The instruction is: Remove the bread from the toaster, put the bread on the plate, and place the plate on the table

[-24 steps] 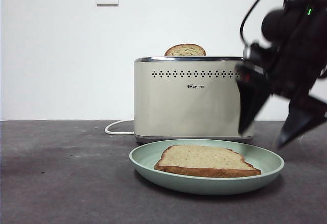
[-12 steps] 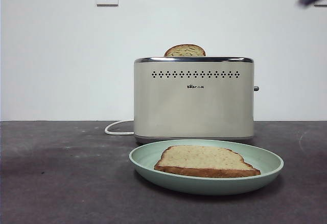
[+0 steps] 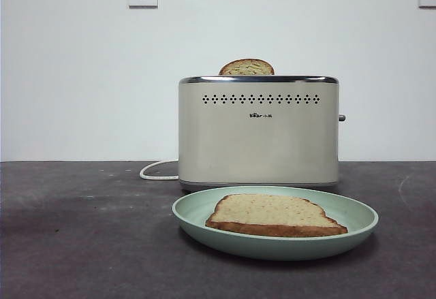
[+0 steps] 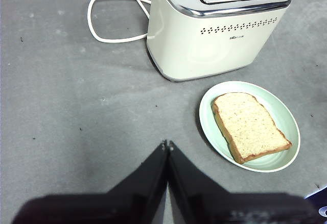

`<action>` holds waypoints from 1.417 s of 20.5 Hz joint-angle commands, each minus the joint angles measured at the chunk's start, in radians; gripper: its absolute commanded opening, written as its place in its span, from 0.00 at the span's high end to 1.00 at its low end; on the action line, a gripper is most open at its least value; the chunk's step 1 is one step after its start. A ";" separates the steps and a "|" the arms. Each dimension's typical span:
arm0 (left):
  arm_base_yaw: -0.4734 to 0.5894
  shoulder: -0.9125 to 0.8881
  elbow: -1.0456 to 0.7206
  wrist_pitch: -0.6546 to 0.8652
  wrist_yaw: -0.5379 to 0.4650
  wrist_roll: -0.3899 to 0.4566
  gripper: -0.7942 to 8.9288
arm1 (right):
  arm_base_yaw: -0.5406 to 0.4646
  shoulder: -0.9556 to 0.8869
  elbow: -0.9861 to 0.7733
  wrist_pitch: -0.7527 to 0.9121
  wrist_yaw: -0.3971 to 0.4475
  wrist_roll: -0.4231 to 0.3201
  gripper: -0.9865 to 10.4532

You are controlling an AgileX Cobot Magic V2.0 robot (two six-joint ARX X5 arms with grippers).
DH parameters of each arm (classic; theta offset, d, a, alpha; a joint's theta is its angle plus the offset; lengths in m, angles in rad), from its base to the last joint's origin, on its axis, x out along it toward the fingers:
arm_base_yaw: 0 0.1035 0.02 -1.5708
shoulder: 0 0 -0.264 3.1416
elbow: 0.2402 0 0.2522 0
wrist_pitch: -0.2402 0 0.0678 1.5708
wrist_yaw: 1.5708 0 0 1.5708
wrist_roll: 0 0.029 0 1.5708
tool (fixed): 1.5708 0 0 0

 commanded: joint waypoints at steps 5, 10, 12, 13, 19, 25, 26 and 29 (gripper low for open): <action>0.001 -0.002 0.001 -0.018 -0.002 0.015 0.92 | 0.001 -0.012 -0.001 0.005 0.005 -0.002 0.91; 0.001 -0.002 0.001 -0.018 -0.002 0.015 0.92 | 0.001 -0.012 -0.001 0.005 0.005 -0.002 0.91; 0.001 -0.002 0.001 -0.018 -0.002 0.015 0.92 | 0.001 -0.012 -0.001 0.005 0.005 -0.002 0.91; 0.001 -0.002 0.001 -0.018 -0.002 0.015 0.92 | 0.001 -0.012 -0.001 0.005 0.005 -0.002 0.91; 0.020 -0.016 -0.001 0.043 -0.104 0.114 0.92 | 0.001 -0.012 -0.001 0.005 0.005 -0.002 0.91; 0.278 -0.145 -0.283 0.765 -0.046 0.232 0.92 | 0.001 -0.012 -0.001 0.005 0.005 -0.002 0.91; 0.310 -0.180 -0.367 0.873 -0.047 0.232 0.92 | 0.001 -0.012 -0.001 0.005 0.005 -0.002 0.91; 0.361 -0.260 -0.524 0.967 -0.049 0.232 0.92 | 0.001 -0.012 -0.001 0.005 0.005 -0.002 0.91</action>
